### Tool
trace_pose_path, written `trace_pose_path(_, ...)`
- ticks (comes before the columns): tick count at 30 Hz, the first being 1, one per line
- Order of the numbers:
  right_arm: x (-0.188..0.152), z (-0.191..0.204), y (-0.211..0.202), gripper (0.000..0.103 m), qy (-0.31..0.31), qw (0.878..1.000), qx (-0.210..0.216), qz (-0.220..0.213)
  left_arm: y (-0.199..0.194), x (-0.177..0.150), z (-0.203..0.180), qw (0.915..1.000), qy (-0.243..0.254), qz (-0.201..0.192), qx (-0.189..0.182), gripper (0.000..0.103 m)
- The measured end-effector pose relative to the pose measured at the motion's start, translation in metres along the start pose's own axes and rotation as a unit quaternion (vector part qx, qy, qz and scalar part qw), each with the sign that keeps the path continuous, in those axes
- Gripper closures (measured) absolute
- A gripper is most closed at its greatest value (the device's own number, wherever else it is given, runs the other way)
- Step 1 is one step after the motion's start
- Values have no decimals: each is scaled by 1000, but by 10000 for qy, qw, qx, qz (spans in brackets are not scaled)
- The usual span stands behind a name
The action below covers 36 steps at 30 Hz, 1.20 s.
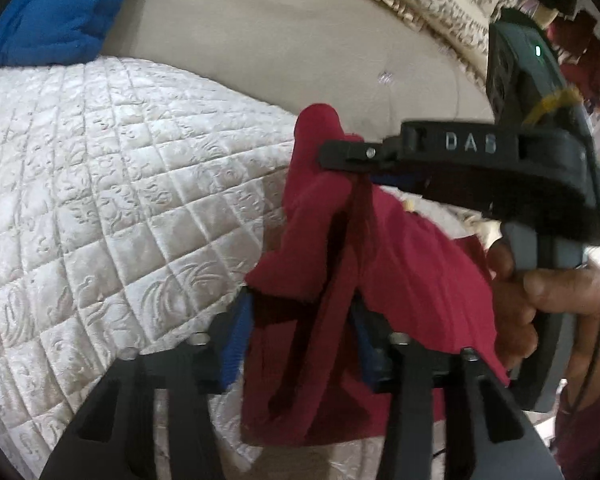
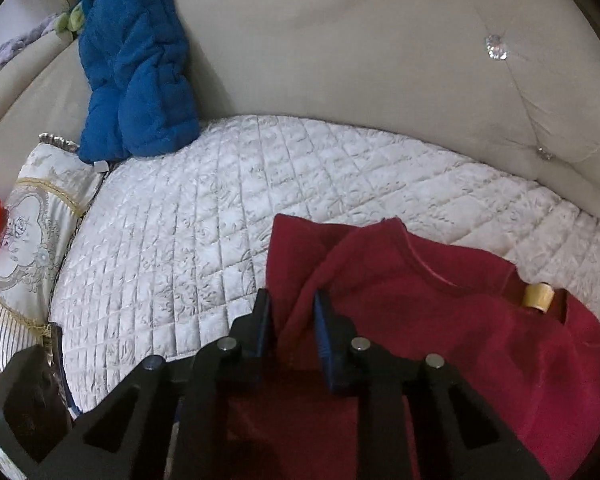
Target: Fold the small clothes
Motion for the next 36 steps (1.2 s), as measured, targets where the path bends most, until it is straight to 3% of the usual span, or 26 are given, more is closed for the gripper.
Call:
trace_pose_path(3,2,-4,-2,80,30,10000,-53,66,-6,3,-11,9995,128,-130,-275,97)
trace_pose_path(5,3,-6,-3,70,110,9997,-117,195,-9,4,-23,9986,366,-196,-342,99)
trace_pose_path(7,4,-4,-4,33,129,9995,-106,249,-11,3,-31,9976,493,-237,-435,103)
trace_pose_path(8,4,-3,-5,25,105,9995,-199,233,-12,4,-35,9970,517,-235,-524,103)
trace_pose_path(9,5,-2,-4,18,69,9993,-302,208,-8,6,-40,9971,520,-223,-504,103)
trace_pose_path(12,4,7,10,17,-131,9978,-461,453,-1,5,-33,9984,476,-158,-251,103)
trace_pose_path(15,-5,9,35,17,-34,9945,-563,883,4,3,-30,9993,279,-116,-235,103)
trace_pose_path(18,-6,12,49,17,-49,9936,-690,888,5,3,-29,9994,277,-96,-196,103)
trace_pose_path(20,-6,14,57,17,-376,9916,-941,804,6,1,-30,9994,304,-65,-154,103)
trace_pose_path(21,-7,13,59,27,-512,9898,-1107,733,5,2,-29,9994,313,-47,-122,103)
trace_pose_path(22,-7,9,58,46,-586,9879,-1287,636,4,3,-28,9995,307,-39,-52,103)
trace_pose_path(25,-4,4,42,68,-372,9941,-929,411,-14,12,-26,9992,276,-276,-69,72)
trace_pose_path(27,-1,-4,31,74,-147,9969,-690,343,-24,20,-31,9979,251,-564,-175,46)
trace_pose_path(30,0,-12,20,77,143,9985,-413,337,-20,20,-41,9963,288,-657,-467,38)
trace_pose_path(36,-4,-7,12,77,79,9991,-325,278,10,7,-37,9987,250,-203,-390,38)
Point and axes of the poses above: each gripper's, at about its wrist camera, not at the fingertips, and y roughly the way its jaws point, z to its left, x to its top, the point moved 10 cm from there along y, roughly the way its jaws point, and after that the axes turned 15 degrees about -x, right-handed, at the moved point
